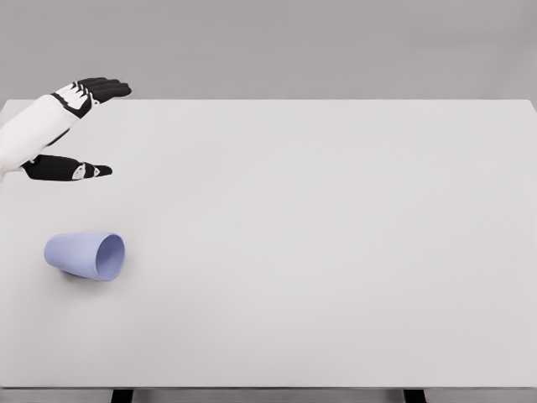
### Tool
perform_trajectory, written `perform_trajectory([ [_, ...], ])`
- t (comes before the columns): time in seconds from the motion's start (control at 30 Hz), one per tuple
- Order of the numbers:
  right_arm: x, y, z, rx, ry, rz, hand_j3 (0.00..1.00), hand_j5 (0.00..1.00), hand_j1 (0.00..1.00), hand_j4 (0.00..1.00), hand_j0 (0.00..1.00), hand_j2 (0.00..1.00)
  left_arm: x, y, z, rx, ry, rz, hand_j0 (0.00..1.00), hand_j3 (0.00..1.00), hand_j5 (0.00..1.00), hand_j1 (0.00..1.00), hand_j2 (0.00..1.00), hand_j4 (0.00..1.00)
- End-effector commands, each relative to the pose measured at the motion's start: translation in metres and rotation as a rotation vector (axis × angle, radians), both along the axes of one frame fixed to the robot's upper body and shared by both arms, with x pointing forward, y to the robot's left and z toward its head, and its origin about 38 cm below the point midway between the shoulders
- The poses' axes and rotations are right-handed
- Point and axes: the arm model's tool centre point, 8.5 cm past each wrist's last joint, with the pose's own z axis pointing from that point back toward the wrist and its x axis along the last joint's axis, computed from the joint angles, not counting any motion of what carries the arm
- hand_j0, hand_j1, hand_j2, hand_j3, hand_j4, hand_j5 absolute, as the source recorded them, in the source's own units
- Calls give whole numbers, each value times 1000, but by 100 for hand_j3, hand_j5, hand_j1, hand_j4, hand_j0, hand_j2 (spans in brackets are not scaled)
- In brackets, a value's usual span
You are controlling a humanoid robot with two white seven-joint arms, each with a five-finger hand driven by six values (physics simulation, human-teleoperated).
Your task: Flip the cup with left arm and place it on the table
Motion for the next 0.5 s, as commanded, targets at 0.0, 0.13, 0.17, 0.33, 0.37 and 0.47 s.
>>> perform_trajectory([
  [0.0,0,0,0,1,1,2,100,100,100,100,100,100,0,0,0,-5,3,0,100,100,100,100,100,100],
  [0.13,-3,0,0,-1,7,-2,100,100,100,100,100,100,-1,1,0,0,4,-1,100,100,100,100,100,100],
  [0.17,-2,0,0,-1,4,-1,100,100,100,100,100,100,-1,2,0,4,4,2,100,100,100,100,100,100],
  [0.33,-2,0,0,-1,4,-2,100,100,100,100,100,100,-2,6,2,23,5,4,100,100,100,100,100,100],
  [0.37,-2,0,0,-1,4,-2,100,100,100,100,100,100,-2,8,3,44,3,6,100,100,100,100,100,100],
  [0.47,-2,0,0,-1,4,-2,100,100,100,100,100,100,-4,15,6,138,-11,17,100,100,100,100,100,100],
])
